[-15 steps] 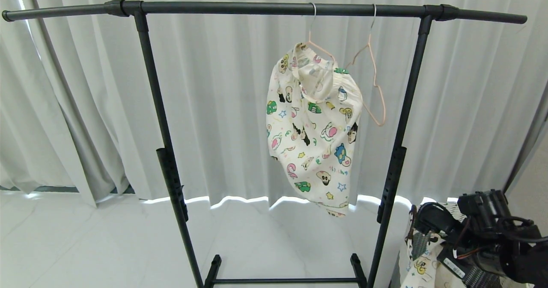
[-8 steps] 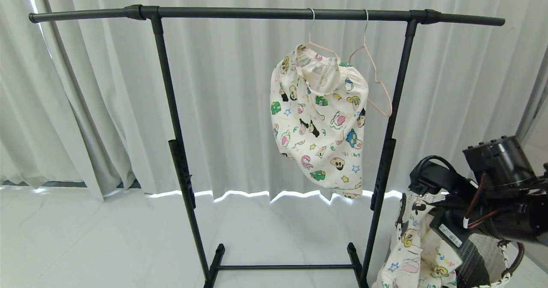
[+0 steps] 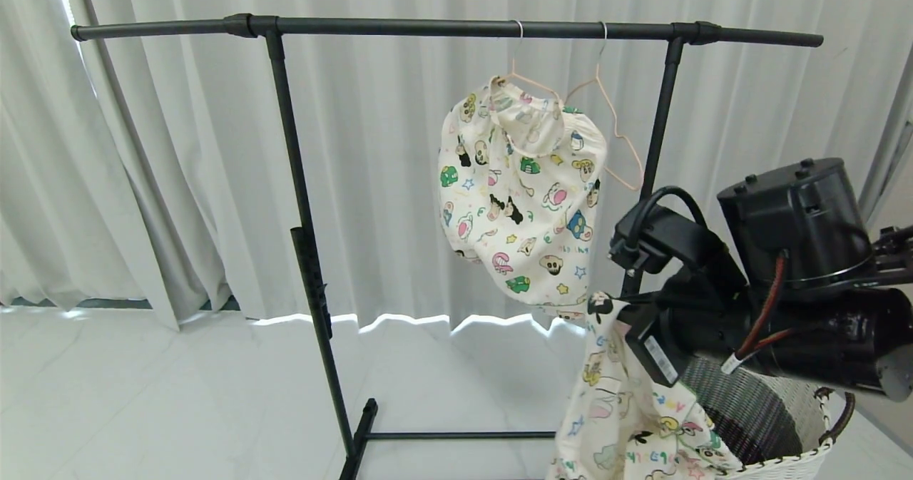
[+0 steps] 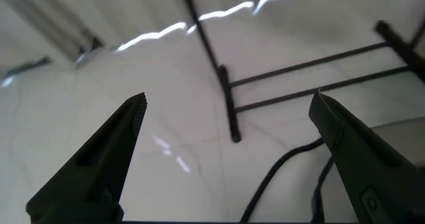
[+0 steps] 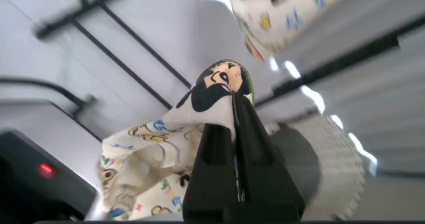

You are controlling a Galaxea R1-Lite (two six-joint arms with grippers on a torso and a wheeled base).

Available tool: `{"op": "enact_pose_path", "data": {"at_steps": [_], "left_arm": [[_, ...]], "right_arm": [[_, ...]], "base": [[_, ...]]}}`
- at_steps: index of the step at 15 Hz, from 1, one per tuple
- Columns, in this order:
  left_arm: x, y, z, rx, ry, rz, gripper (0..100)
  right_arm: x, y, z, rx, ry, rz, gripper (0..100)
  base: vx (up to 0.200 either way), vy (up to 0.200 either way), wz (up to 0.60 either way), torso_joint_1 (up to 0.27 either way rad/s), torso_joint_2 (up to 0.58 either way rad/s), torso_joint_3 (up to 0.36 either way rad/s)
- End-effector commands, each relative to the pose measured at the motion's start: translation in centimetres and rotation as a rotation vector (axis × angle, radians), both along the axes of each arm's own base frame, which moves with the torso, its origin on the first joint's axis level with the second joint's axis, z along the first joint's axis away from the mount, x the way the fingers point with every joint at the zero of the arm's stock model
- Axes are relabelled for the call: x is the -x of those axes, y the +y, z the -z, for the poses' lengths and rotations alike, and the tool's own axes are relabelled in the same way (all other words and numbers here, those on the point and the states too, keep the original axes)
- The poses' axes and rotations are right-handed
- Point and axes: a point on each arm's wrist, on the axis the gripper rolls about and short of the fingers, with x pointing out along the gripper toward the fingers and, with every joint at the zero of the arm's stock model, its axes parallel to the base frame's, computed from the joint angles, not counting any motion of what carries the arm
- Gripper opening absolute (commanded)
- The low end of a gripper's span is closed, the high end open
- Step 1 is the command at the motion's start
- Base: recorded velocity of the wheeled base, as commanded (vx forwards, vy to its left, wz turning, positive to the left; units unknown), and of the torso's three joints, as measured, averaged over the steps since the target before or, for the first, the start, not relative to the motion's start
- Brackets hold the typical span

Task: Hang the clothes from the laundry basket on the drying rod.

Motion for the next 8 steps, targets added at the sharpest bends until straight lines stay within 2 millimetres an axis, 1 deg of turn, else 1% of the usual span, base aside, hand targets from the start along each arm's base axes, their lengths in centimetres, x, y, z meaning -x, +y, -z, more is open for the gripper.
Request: {"op": "enact_pose_path", "data": {"at_steps": [1,2,3,4,6,7,8], "left_arm": [[0.7,0.2,-1.3,0.035,-0.129,0.117,100],[0.6,0.1,-2.7,0.051,-0.162,0.13,100],[0.2,-0.1,-4.6,0.065,-0.185,0.138,100],[-0.3,-0.4,-6.5,0.076,-0.197,0.149,100],[-1.7,-1.4,-9.5,0.099,-0.19,0.228,100],[-3.5,-2.8,-12.2,0.122,-0.164,0.33,100],[-5.0,-3.8,-13.5,0.128,-0.139,0.38,100]], "right_arm": [[0.0,3.2,-0.8,-0.065,0.0,-0.048,0],[0.0,4.0,-1.3,-0.093,-0.004,-0.055,0],[-0.1,4.6,-1.6,-0.106,-0.008,-0.064,0],[-0.1,5.0,-1.8,-0.114,-0.014,-0.07,0],[-0.1,5.3,-2.1,-0.122,-0.019,-0.076,0],[0.0,5.4,-2.2,-0.138,-0.032,-0.077,0],[0.0,5.4,-2.5,-0.153,-0.043,-0.077,0]], "base": [[0.0,0.0,0.0,0.0,0.0,0.0],[0.0,0.0,0.0,0.0,0.0,0.0],[0.0,0.0,0.0,0.0,0.0,0.0],[0.0,0.0,0.0,0.0,0.0,0.0],[0.0,0.0,0.0,0.0,0.0,0.0],[0.0,0.0,0.0,0.0,0.0,0.0],[0.0,0.0,0.0,0.0,0.0,0.0]]}}
